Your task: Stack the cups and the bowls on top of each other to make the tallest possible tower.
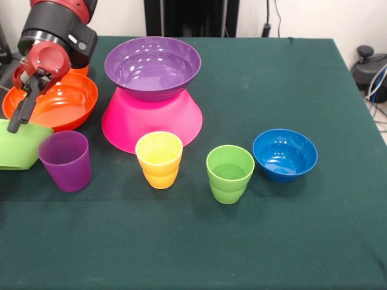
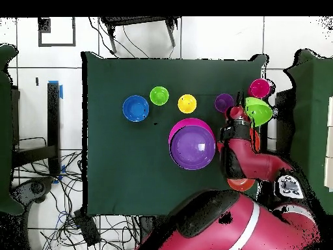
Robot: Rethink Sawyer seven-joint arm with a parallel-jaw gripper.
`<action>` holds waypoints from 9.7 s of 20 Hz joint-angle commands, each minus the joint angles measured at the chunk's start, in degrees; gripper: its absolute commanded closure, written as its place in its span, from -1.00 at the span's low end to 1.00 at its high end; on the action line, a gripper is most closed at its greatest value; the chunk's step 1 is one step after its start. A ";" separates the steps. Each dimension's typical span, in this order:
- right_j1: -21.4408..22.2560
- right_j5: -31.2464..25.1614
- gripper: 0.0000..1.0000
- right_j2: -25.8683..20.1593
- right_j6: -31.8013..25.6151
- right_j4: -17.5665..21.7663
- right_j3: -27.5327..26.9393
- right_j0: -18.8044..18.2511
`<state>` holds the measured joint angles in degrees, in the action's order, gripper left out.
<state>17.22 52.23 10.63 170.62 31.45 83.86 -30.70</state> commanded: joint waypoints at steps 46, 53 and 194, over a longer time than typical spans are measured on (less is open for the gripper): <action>-2.93 0.42 -1.00 -3.31 2.40 2.51 5.88 -0.25; 0.43 -0.84 -1.00 -2.31 3.40 3.31 8.79 0.34; 13.96 -5.44 1.00 11.08 -0.35 -0.88 11.41 10.41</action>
<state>28.16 56.89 24.11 170.62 33.66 93.02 -24.39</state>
